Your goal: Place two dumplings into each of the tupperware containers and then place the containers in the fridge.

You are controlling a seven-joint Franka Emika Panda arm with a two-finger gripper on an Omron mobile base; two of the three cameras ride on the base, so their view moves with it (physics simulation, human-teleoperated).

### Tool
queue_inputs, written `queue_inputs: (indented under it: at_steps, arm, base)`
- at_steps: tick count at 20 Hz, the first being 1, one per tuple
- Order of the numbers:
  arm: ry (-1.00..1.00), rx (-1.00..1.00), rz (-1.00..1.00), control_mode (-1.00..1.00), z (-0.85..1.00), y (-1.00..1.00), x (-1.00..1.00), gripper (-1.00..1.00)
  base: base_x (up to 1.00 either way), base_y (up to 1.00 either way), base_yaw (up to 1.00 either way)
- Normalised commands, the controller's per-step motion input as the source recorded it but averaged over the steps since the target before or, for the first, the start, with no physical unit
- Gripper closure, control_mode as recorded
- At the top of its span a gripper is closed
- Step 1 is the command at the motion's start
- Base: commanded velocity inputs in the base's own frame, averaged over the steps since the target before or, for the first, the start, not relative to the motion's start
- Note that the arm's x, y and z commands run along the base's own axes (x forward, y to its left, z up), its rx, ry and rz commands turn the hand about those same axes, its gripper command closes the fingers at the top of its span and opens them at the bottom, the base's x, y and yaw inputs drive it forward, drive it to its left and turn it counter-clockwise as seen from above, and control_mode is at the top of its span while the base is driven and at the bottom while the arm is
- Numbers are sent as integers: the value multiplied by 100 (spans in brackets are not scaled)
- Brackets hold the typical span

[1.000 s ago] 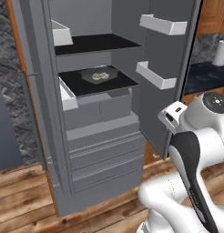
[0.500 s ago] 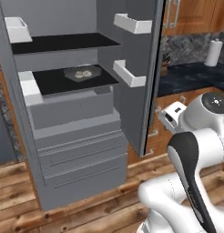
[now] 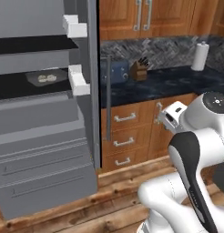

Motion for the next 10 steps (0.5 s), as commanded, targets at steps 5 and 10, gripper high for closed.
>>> queue_inputs:
  at_steps: [5,10]
  arm:
    - [0,0,0,100,0,0,0,-100]
    - [0,0,0,100,0,0,0,-100]
  base:
    - [0,-100,15]
    - [0,-100,17]
